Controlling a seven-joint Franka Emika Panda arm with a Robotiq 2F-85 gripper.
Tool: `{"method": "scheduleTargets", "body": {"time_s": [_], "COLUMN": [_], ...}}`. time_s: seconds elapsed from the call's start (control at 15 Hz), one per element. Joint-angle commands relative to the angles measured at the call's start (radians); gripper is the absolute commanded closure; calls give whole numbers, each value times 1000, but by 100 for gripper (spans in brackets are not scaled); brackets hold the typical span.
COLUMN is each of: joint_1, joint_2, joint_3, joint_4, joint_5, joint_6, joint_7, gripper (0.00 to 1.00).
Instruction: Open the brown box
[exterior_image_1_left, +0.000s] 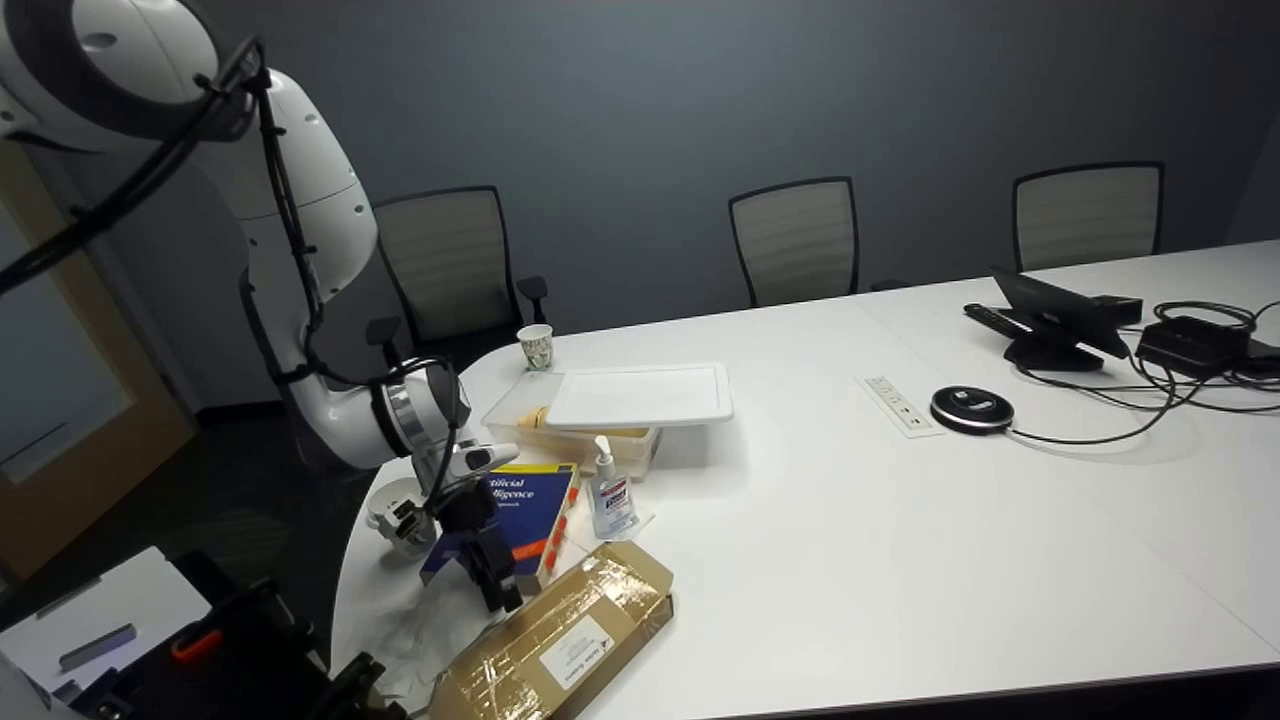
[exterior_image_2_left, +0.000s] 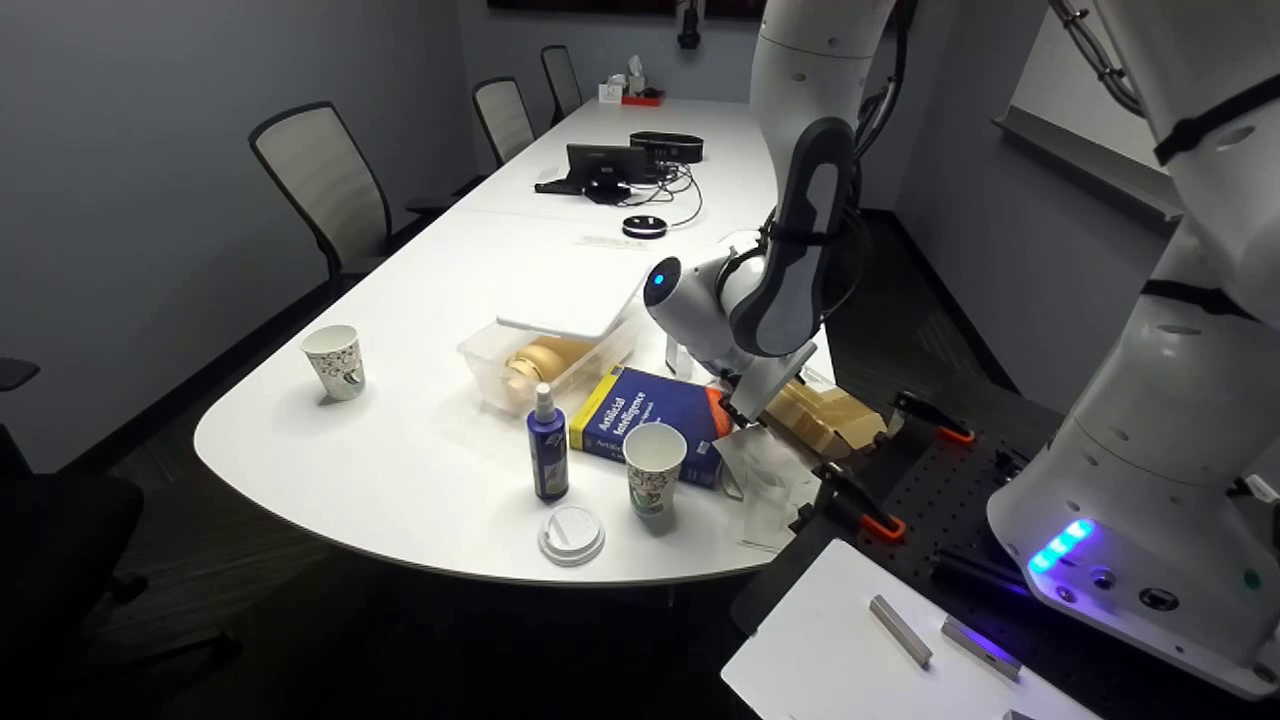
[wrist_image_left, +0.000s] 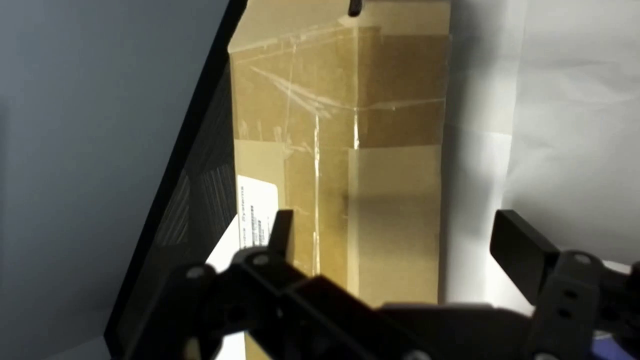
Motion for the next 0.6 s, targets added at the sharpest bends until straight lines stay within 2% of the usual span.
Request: {"method": "scheduleTargets", "body": {"time_s": [0.0,0.53], "joint_1": [38,82], "joint_2": [53,87], "joint_3": [-33,-58], "joint_4": [36,43], "joint_5": [-27,-107], "joint_6": [14,-20], "joint_7": [45,147], "gripper": [0,0]}}
